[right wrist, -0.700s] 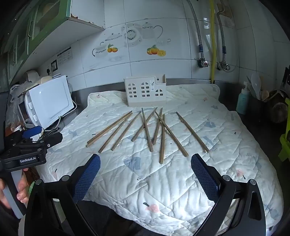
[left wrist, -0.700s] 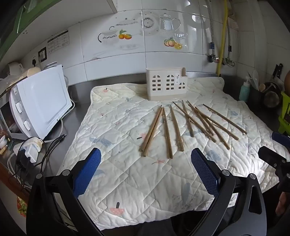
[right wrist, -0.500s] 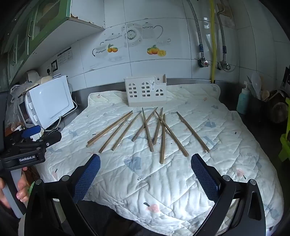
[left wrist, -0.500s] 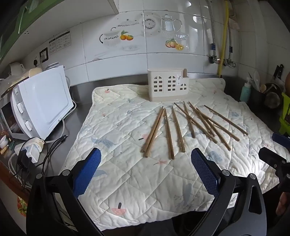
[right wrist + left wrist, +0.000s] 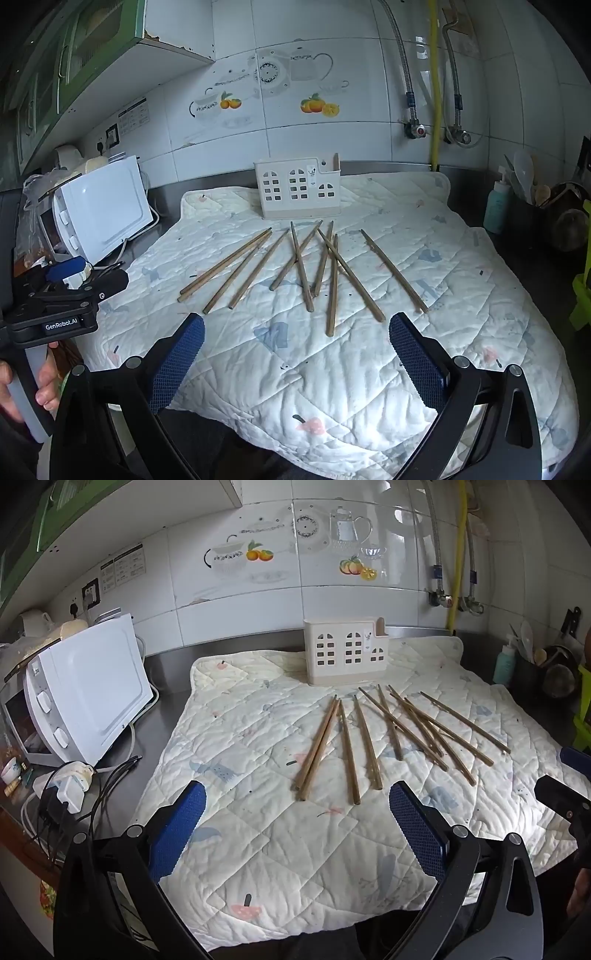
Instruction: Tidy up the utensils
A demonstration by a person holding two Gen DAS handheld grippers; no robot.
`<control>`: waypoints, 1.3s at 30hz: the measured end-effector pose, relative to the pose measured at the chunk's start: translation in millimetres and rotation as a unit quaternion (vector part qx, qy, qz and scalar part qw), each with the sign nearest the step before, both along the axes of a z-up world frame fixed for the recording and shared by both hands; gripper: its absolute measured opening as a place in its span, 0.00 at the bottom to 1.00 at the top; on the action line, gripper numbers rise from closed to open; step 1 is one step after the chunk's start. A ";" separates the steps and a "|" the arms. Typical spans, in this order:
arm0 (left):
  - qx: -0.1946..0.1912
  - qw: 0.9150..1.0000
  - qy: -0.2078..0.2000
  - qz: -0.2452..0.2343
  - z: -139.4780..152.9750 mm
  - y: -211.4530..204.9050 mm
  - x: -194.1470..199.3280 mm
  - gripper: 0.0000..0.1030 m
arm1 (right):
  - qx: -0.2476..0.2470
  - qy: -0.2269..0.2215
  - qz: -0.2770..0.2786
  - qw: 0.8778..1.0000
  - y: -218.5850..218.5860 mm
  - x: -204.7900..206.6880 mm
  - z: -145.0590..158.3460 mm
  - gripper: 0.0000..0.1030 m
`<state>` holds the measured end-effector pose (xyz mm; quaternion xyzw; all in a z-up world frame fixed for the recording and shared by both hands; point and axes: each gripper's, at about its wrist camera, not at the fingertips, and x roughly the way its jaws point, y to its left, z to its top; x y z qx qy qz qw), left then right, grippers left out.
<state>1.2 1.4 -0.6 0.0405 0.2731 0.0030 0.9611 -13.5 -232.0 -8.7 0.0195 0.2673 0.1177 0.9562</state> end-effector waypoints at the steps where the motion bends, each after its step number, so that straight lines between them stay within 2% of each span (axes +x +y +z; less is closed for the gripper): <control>1: 0.000 1.000 0.000 0.000 -0.2 -0.1 0.0 0.95 | 0.001 0.000 0.001 1.000 -0.2 0.2 0.1 0.94; 39: 0.000 1.000 0.007 0.000 -3.3 2.7 14.3 0.95 | 0.009 0.001 0.004 1.000 3.3 6.3 -6.0 0.94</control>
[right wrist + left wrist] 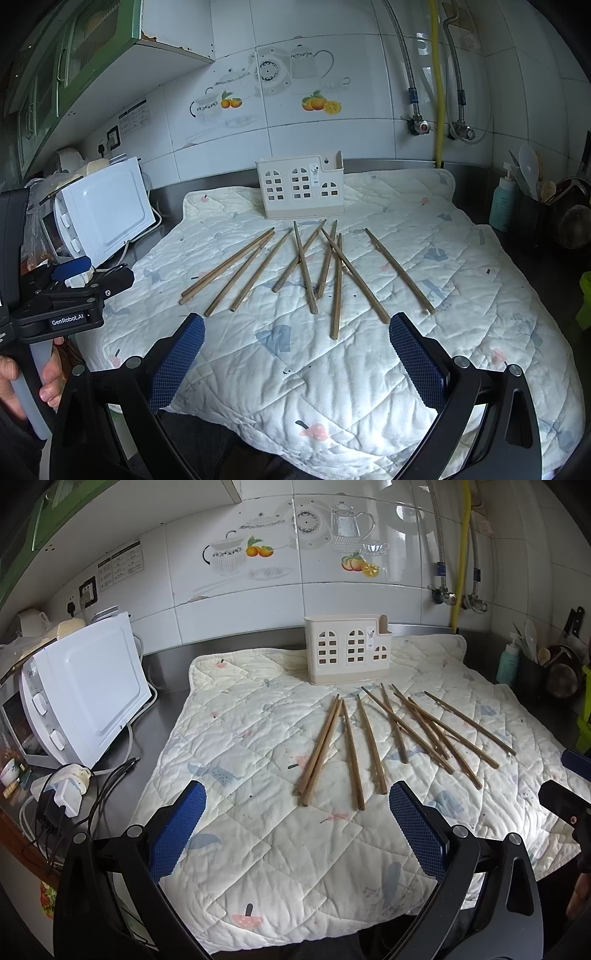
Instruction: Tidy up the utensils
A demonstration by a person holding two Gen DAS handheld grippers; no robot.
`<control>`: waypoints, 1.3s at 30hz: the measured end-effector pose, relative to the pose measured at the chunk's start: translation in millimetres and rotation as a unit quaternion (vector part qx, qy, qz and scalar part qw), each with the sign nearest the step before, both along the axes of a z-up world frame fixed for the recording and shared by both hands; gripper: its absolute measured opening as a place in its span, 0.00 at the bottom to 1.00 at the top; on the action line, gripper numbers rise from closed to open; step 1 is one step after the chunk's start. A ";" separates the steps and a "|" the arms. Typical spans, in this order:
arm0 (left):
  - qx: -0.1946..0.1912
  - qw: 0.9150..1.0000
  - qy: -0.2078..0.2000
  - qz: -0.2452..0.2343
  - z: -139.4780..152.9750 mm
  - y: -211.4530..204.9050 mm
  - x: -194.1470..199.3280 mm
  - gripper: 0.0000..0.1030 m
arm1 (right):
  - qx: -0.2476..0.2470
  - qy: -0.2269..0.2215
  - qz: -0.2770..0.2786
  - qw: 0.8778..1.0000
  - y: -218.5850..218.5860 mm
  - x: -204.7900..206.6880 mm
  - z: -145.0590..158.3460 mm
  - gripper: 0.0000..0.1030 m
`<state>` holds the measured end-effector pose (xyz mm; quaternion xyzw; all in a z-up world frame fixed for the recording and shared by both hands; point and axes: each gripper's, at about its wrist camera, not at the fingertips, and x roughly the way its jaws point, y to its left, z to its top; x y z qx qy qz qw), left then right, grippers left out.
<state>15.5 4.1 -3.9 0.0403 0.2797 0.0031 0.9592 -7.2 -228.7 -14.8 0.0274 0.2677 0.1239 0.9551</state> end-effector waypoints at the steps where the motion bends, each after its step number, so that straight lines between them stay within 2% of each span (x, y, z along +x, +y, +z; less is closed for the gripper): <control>1: 0.000 1.000 0.001 0.000 -0.1 0.2 0.6 0.95 | 0.000 -0.001 0.001 1.000 -0.6 -0.1 -0.3 0.94; 23: -0.011 1.000 0.012 -0.007 -1.9 9.0 30.4 0.95 | -0.007 0.015 -0.020 1.000 -13.2 27.0 -6.6 0.94; 39: -0.037 0.998 0.042 -0.025 -27.8 25.2 68.2 0.94 | -0.031 0.035 -0.036 0.998 -42.3 71.3 -30.1 0.93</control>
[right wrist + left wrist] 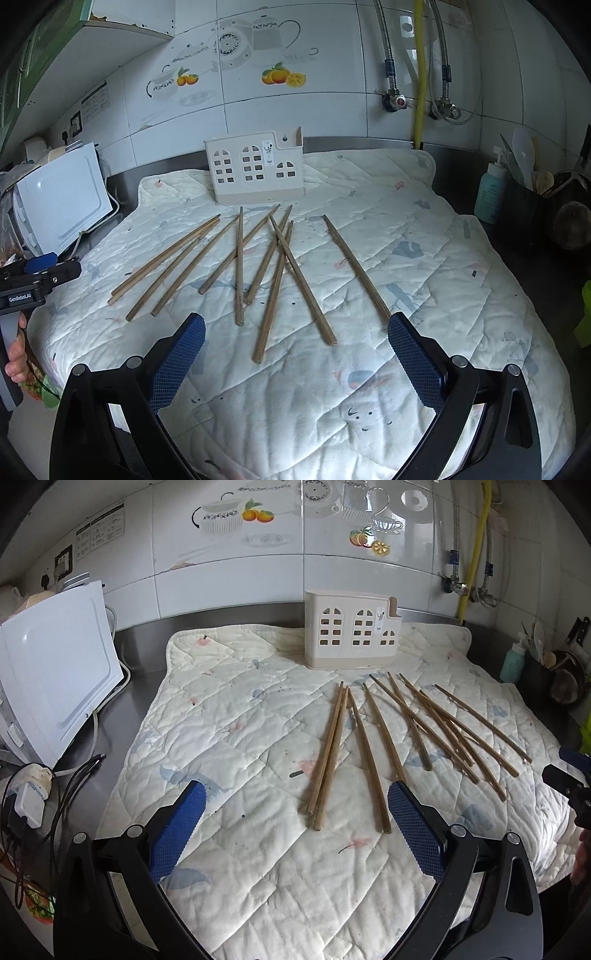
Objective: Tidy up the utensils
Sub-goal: 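Lower the left tool onto a chopstick and close it while the right tool grasps another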
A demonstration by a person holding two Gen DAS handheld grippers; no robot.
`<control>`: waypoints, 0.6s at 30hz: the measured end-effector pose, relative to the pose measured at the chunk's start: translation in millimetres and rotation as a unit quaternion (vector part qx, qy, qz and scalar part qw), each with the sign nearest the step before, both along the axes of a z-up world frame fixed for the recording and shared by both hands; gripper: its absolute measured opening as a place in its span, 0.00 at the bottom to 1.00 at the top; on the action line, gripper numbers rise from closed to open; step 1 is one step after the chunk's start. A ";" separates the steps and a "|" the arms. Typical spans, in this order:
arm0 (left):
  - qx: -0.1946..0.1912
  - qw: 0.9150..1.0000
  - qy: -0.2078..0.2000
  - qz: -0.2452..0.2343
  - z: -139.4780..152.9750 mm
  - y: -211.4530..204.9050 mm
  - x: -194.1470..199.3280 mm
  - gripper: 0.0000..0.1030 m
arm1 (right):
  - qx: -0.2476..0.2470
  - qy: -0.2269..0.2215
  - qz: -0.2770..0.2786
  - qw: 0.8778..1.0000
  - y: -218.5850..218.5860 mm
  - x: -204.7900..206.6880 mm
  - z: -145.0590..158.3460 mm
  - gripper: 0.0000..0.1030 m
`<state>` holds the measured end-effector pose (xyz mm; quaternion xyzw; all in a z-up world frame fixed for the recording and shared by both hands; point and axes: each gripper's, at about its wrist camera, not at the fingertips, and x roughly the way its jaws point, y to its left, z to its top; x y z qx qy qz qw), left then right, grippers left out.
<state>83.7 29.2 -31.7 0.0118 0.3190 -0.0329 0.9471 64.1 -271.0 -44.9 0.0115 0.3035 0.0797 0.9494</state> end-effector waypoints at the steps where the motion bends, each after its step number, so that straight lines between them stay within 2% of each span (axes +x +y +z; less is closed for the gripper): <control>1: -0.002 1.000 0.002 -0.002 -1.9 0.9 2.1 0.94 | 0.000 0.003 0.001 1.000 -1.7 4.2 -2.3 0.92; 3: -0.005 1.000 0.009 -0.006 -6.3 2.0 8.1 0.89 | -0.001 0.008 0.003 1.000 -3.7 11.5 -6.9 0.90; 9: -0.009 1.000 0.022 -0.013 -18.8 4.4 22.3 0.86 | -0.003 0.031 0.010 0.999 -7.2 34.0 -22.0 0.79; 14: -0.018 0.999 0.027 -0.023 -23.7 5.0 32.2 0.84 | -0.005 0.048 0.011 0.999 -8.4 47.4 -31.3 0.66; 18: -0.021 0.999 0.037 -0.032 -27.7 5.0 41.0 0.77 | -0.003 0.057 0.015 0.998 -7.9 53.5 -36.6 0.52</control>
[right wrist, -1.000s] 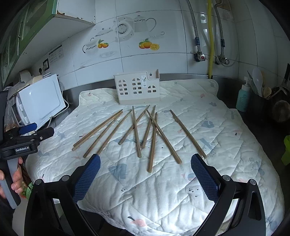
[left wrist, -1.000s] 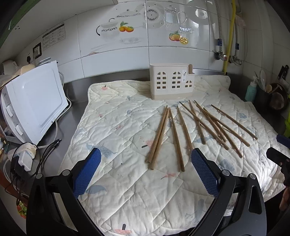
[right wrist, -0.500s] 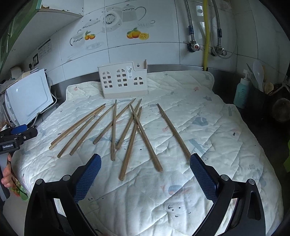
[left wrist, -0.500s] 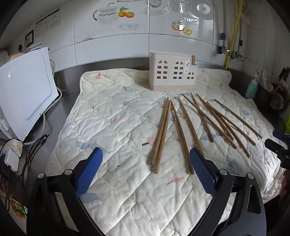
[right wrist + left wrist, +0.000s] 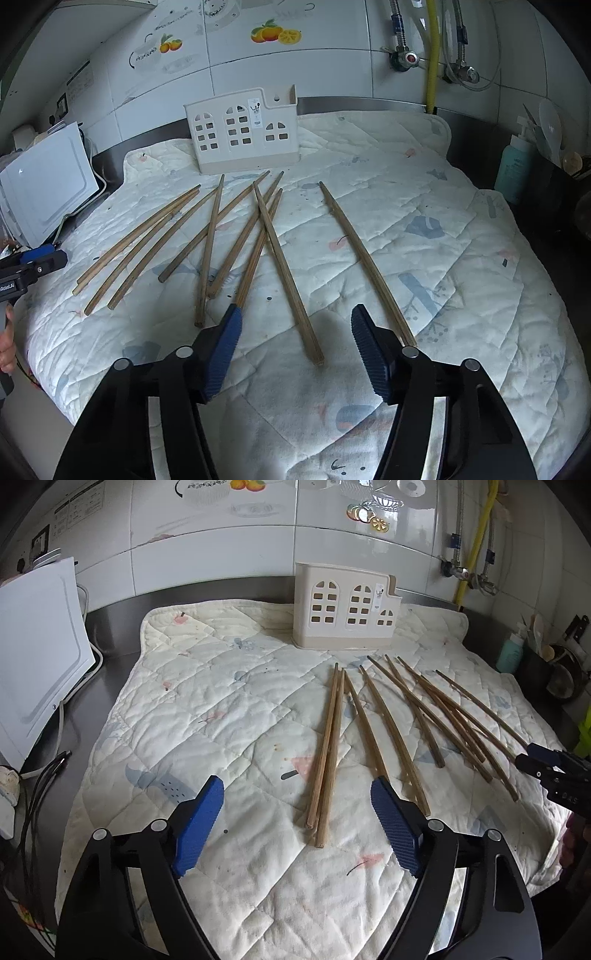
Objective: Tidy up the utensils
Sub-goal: 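Lower the left tool onto a chopstick and close it while the right tool grasps another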
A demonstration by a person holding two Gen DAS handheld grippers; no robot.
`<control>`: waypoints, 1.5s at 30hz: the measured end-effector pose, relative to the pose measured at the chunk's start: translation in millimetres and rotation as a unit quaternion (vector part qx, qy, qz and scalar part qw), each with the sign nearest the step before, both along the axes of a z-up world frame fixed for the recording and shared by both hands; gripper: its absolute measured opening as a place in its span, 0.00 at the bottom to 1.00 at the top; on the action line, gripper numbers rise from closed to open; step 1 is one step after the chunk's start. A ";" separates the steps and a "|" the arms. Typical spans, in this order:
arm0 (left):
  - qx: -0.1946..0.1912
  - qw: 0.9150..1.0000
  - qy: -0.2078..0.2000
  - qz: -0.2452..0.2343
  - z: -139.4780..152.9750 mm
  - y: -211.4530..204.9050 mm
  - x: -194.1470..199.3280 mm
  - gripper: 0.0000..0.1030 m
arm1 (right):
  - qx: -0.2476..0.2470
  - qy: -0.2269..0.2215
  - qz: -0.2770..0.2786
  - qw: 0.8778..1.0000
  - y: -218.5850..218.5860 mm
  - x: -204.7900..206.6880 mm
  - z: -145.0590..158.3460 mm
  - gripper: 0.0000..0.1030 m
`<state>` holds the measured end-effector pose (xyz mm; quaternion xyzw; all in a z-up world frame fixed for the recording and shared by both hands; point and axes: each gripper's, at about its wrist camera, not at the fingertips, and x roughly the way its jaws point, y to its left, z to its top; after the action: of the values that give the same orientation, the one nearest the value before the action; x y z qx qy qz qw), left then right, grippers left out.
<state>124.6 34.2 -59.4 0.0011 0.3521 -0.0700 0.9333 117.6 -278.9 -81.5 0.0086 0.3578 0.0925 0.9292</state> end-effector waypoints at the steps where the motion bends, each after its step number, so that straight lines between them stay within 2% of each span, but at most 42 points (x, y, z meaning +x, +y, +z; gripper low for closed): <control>1: 0.000 1.000 0.001 -0.003 -1.0 -0.8 1.5 0.76 | -0.002 0.003 0.002 1.000 0.5 1.4 -1.3 0.48; 3: 0.000 1.000 0.004 -0.011 -2.9 -2.8 3.9 0.72 | -0.008 0.009 0.004 1.000 1.8 4.2 -4.0 0.45; 7: 0.006 1.000 0.006 -0.018 -5.6 -6.6 8.0 0.66 | -0.010 0.012 0.008 1.000 2.9 7.4 -7.1 0.30; 11: 0.005 1.000 0.013 -0.021 -10.5 -5.3 10.9 0.58 | -0.011 0.013 0.013 1.000 3.9 9.6 -8.7 0.28; 13: -0.001 0.999 0.020 -0.025 -13.9 -3.3 12.5 0.54 | -0.016 0.014 0.015 1.000 5.2 10.8 -10.0 0.16; 16: -0.001 0.999 0.029 -0.030 -19.4 -1.4 16.0 0.46 | -0.015 0.015 0.012 1.000 4.2 12.3 -11.2 0.10; 20: -0.011 0.998 0.041 -0.036 -25.0 2.7 21.2 0.32 | -0.012 0.018 0.011 1.000 3.1 13.7 -12.1 0.10; 28: 0.015 0.997 0.044 -0.060 -29.5 -4.1 30.1 0.25 | -0.014 0.016 0.010 1.000 5.4 13.9 -13.4 0.11; 36: 0.041 0.995 0.055 -0.076 -37.4 -13.4 37.7 0.24 | -0.015 0.015 0.010 1.000 5.4 14.4 -14.3 0.12; 41: 0.038 0.995 0.060 -0.070 -37.3 -15.1 40.9 0.24 | -0.016 0.010 0.006 1.000 6.2 15.6 -15.4 0.12; 45: 0.072 0.993 0.050 -0.078 -37.5 -28.7 38.1 0.16 | -0.014 0.011 0.003 1.000 5.3 15.2 -14.6 0.10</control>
<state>162.8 5.5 -96.9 0.0925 0.4014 -0.1167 0.9037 132.8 -273.5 -96.1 -0.0042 0.3693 0.0905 0.9249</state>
